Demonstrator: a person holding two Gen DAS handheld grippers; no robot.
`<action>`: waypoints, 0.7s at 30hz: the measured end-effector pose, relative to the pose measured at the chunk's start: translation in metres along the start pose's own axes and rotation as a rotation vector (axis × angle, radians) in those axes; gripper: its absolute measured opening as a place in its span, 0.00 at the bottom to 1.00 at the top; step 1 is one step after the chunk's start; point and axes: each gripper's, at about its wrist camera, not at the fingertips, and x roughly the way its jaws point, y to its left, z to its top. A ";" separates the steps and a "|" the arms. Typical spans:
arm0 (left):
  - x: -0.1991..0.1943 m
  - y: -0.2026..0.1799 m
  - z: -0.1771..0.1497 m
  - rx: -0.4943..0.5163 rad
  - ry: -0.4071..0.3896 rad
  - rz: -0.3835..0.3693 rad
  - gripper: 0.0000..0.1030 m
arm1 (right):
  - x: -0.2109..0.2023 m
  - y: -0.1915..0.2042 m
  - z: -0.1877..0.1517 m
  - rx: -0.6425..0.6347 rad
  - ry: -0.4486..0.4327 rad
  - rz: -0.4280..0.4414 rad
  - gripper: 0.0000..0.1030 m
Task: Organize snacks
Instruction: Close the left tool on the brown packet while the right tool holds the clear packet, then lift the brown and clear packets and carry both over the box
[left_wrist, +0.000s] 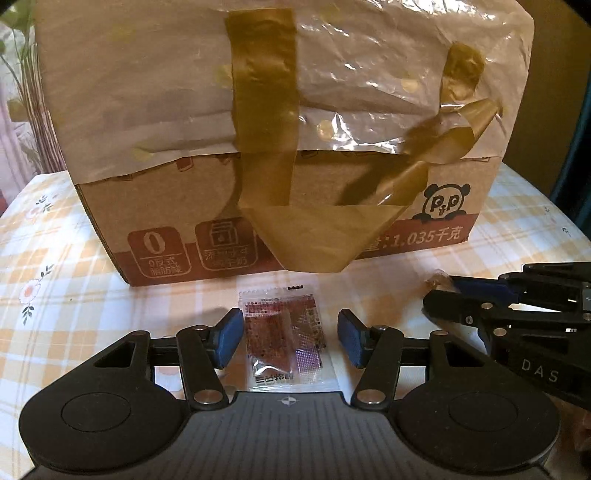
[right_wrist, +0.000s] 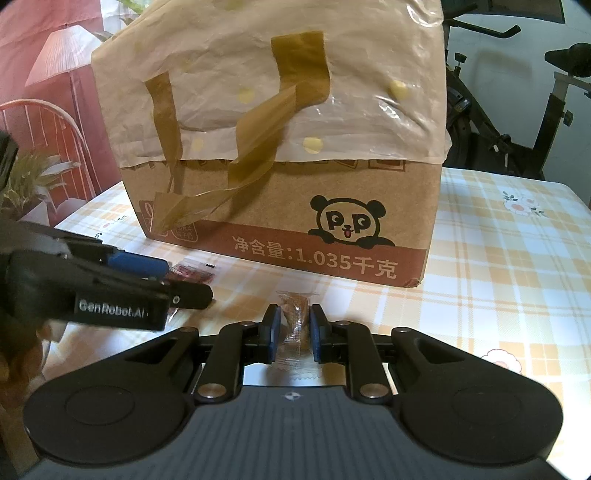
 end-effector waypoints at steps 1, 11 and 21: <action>0.000 0.001 -0.001 -0.004 -0.005 0.000 0.44 | 0.000 0.000 0.000 0.000 0.001 0.000 0.18; -0.030 0.036 -0.024 -0.124 -0.028 -0.064 0.39 | 0.000 -0.001 0.000 0.005 0.000 0.002 0.18; -0.077 0.044 -0.012 -0.108 -0.141 -0.092 0.39 | -0.013 0.009 0.000 -0.032 -0.033 -0.005 0.18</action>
